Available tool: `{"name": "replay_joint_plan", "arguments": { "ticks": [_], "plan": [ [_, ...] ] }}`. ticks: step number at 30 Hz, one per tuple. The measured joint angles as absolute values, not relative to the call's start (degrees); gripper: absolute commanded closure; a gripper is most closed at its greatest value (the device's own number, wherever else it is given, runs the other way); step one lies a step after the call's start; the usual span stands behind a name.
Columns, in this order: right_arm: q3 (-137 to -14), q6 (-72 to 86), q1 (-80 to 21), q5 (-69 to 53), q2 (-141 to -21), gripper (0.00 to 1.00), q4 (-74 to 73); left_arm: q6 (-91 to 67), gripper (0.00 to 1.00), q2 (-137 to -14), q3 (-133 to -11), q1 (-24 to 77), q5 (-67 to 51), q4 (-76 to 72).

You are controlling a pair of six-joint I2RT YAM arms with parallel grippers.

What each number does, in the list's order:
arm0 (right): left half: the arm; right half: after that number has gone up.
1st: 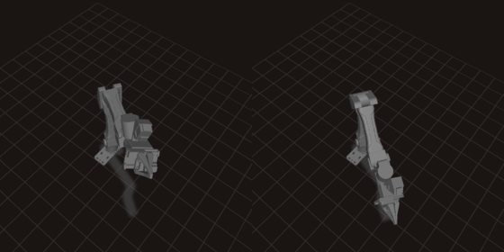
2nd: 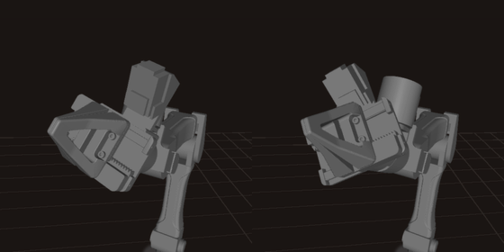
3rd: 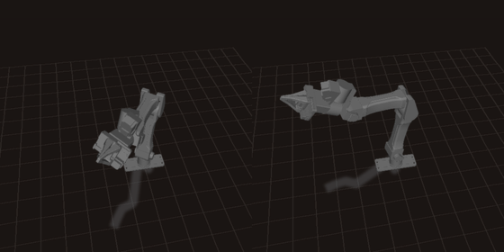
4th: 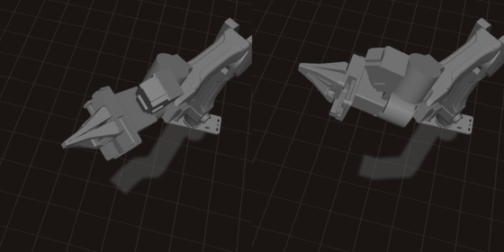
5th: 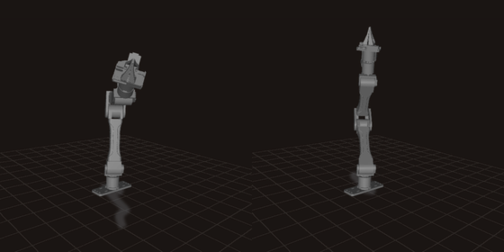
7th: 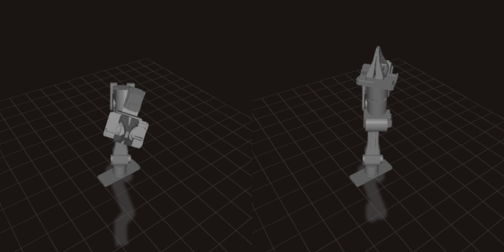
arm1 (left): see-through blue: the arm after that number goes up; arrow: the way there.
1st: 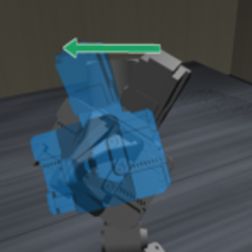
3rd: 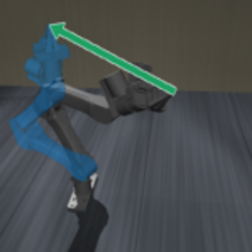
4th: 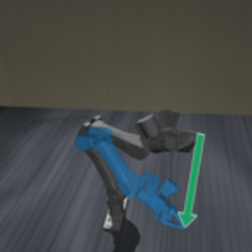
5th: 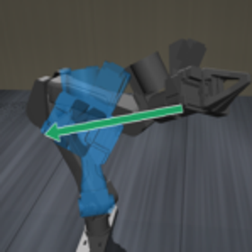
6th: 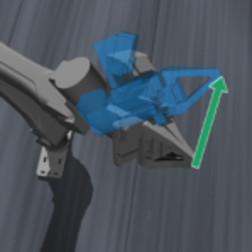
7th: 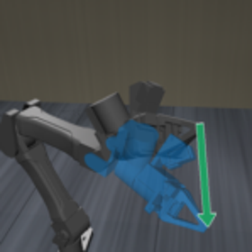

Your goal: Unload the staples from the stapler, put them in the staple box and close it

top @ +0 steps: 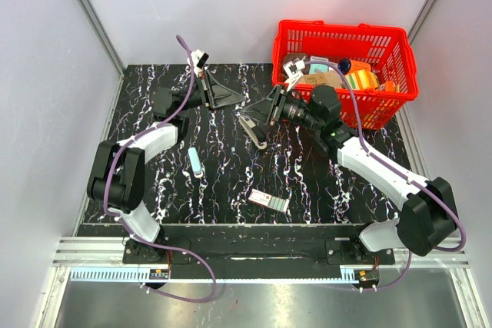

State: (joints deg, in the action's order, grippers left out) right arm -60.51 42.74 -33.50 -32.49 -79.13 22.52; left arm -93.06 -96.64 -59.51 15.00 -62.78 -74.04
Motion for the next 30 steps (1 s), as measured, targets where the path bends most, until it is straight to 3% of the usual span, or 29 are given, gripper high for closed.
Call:
{"name": "replay_joint_plan", "arguments": {
  "ticks": [5,25,30],
  "plan": [
    [-61.3,42.7,-33.5,-32.5,-79.2,0.59,22.5,-93.3,0.89,-96.6,-59.4,15.0,-62.7,-74.0],
    [-63.2,41.2,-33.4,-32.1,-79.8,0.58,21.1,-95.0,0.89,-96.6,-59.4,15.0,-62.7,-74.1],
    [-63.4,40.9,-33.4,-32.1,-79.9,0.62,21.1,-95.1,0.89,-96.6,-59.4,15.0,-62.7,-74.1]
  ]
}}
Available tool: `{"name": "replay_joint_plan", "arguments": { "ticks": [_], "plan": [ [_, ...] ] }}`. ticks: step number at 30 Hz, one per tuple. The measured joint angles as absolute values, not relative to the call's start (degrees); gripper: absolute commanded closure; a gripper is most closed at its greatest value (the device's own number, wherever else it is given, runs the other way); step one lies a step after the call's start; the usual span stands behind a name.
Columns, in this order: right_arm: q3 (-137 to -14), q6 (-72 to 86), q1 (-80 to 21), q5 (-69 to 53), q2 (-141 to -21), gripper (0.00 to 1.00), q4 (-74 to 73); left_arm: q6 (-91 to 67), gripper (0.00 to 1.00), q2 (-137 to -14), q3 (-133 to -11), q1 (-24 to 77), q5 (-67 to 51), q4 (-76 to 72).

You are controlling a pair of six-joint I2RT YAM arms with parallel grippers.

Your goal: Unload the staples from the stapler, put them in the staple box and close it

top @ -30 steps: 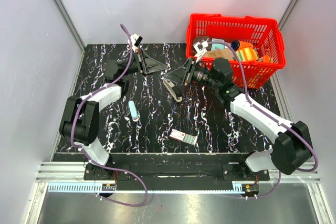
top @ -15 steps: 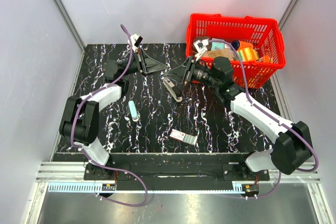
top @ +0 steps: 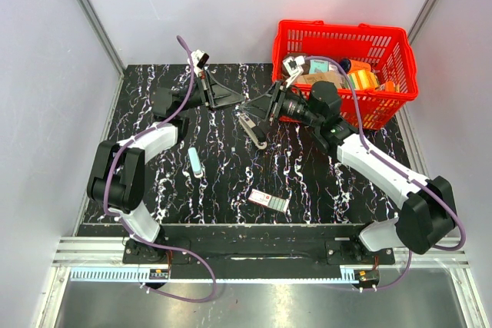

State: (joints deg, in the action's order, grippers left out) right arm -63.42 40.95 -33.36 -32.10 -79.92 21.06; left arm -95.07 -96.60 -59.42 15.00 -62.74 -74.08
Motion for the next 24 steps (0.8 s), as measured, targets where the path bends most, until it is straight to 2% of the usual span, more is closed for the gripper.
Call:
{"name": "replay_joint_plan", "arguments": {
  "ticks": [5,12,18,21,24],
  "plan": [
    [-63.4,40.8,-33.2,-31.9,-79.9,0.82,20.6,-95.6,0.89,-96.5,-59.4,15.0,-62.8,-74.1],
    [-63.4,40.9,-33.1,-31.5,-79.9,0.99,20.3,-95.6,0.88,-96.4,-59.4,15.0,-62.7,-74.2],
    [-63.4,40.7,-33.0,-31.1,-79.9,1.00,19.8,-94.7,0.64,-96.4,-59.4,15.0,-63.0,-74.3],
    [-63.3,40.1,-33.0,-30.8,-79.6,1.00,17.8,-92.1,0.42,-96.4,-59.4,14.9,-63.9,-74.1],
    [-61.3,39.2,-33.0,-29.5,-77.6,1.00,13.2,-85.9,0.37,-96.4,-59.4,14.3,-66.4,-74.1]
  ]
}}
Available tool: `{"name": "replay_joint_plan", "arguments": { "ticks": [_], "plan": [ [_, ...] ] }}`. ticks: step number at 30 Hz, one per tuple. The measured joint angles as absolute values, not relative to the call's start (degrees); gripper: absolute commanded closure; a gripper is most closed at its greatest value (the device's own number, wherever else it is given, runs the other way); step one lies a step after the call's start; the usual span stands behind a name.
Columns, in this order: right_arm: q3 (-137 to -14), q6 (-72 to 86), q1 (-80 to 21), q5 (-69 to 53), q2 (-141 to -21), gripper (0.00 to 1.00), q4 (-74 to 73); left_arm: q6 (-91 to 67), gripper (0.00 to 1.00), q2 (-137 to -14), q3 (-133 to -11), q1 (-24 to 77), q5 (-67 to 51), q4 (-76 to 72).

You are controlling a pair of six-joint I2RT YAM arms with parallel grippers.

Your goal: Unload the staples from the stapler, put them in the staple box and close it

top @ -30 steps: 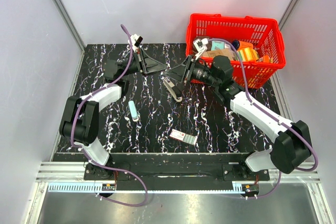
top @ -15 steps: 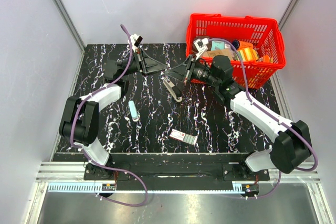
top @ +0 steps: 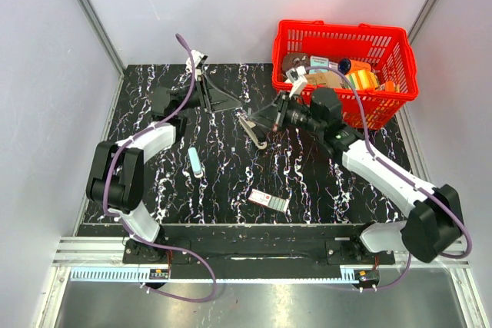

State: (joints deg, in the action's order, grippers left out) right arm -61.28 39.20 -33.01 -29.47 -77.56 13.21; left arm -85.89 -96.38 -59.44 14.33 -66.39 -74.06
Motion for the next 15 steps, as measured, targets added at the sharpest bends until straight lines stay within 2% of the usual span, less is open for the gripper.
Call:
{"name": "replay_joint_plan", "arguments": {
  "ticks": [4,6,7,8,10,15],
  "plan": [
    [-55.1,38.4,-33.0,-26.9,-72.3,1.00,5.3,-69.3,0.34,-96.0,-59.5,13.3,-69.3,-65.0],
    [-51.7,38.4,-33.0,-25.3,-69.5,1.00,0.5,-54.2,0.34,-94.8,-60.1,13.3,-69.0,-49.8],
    [-50.2,38.5,-33.1,-24.4,-68.1,1.00,-2.0,-41.1,0.34,-94.1,-61.7,13.6,-67.3,-35.7],
    [-48.9,38.6,-33.1,-23.5,-66.9,1.00,-4.0,-37.7,0.34,-94.0,-62.2,14.1,-66.7,-32.2],
    [-46.3,39.3,-33.5,-21.8,-64.5,1.00,-8.5,-20.6,0.34,-93.5,-64.9,17.1,-60.3,-15.7],
    [-42.0,42.0,-36.3,-18.7,-61.1,1.00,-16.3,4.3,0.34,-92.8,-65.8,28.0,-46.0,3.9]
  ]
}}
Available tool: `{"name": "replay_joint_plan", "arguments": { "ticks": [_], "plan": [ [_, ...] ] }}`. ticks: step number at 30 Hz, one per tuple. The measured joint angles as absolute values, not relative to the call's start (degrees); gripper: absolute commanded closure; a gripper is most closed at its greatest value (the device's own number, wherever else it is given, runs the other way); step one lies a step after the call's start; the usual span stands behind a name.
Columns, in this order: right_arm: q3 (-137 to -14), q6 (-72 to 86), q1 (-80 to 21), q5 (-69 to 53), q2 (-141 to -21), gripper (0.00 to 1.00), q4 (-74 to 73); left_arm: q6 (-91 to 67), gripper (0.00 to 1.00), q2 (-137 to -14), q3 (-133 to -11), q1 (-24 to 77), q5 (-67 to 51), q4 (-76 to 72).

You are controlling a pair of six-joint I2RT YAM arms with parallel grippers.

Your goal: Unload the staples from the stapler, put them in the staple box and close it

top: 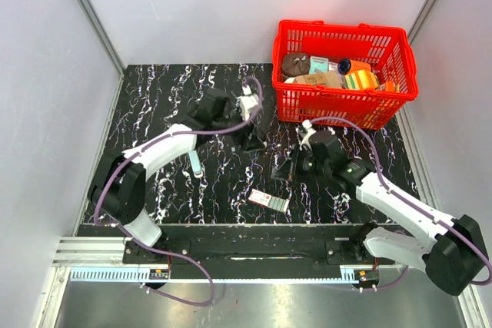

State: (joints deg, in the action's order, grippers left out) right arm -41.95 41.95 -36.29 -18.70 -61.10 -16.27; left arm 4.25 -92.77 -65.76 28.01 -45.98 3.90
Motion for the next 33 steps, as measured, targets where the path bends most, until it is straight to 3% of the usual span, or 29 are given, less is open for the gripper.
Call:
{"name": "replay_joint_plan", "arguments": {
  "ticks": [13,33],
  "plan": [
    [-32.8,47.9,-47.6,-17.0,-65.7,1.00,-18.9,26.4,0.37,-96.6,-62.2,39.5,-24.2,15.0],
    [-30.6,47.2,-52.9,-12.1,-75.4,1.00,-16.4,28.9,0.39,-102.9,-61.2,46.8,-16.4,15.5]
  ]
}}
